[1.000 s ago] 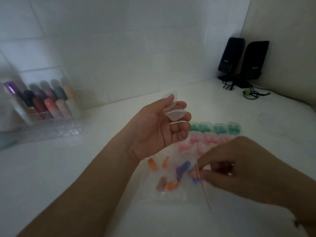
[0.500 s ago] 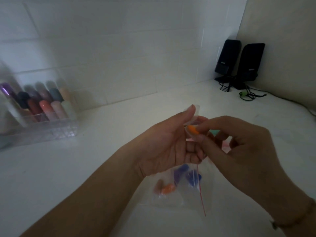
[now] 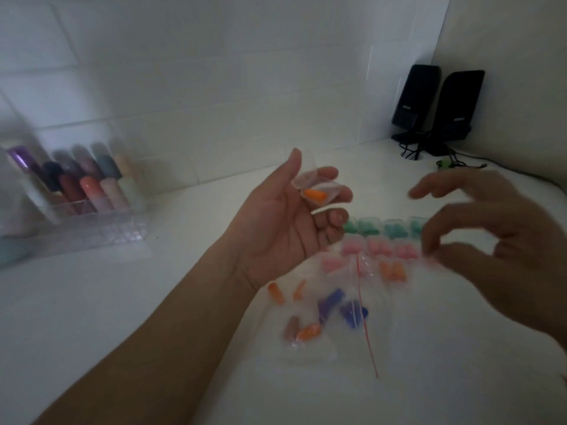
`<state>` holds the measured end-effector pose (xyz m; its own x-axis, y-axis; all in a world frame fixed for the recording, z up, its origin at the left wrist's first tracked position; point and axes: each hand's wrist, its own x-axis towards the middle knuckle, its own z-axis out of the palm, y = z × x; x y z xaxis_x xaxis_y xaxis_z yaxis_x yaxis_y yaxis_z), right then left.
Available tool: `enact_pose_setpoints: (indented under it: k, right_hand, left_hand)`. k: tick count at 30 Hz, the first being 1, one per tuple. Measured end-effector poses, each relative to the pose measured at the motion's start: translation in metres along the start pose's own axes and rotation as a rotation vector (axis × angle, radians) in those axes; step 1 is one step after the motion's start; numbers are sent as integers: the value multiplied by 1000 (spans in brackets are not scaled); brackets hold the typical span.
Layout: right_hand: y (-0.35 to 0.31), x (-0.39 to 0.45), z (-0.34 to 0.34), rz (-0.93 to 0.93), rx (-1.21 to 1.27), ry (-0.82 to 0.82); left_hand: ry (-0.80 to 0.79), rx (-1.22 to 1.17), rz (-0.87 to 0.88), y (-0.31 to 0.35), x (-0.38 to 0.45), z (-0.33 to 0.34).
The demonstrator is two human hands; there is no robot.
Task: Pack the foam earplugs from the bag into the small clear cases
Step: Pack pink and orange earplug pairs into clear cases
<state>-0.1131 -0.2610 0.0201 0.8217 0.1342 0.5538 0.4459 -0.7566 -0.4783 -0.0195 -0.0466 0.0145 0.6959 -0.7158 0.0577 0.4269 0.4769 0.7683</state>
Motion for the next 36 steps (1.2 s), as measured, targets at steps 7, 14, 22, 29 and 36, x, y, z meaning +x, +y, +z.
enact_pose_setpoints:
  k: [7, 14, 22, 29, 36]
  right_hand:
    - [-2, -9, 31, -234, -157, -515]
    - [-11, -12, 62, -171, -143, -493]
    - [-18, -17, 80, -173, -225, -517]
    - [-19, -17, 88, -169, -211, -433]
    - [-17, -18, 95, -180, -170, -351]
  left_hand:
    - [54, -48, 113, 10, 0, -7]
    - [129, -66, 141, 13, -1, -11]
    - [197, -130, 204, 23, -3, -17]
    - [209, -132, 192, 21, -2, -16]
    - [204, -120, 182, 21, -2, -17]
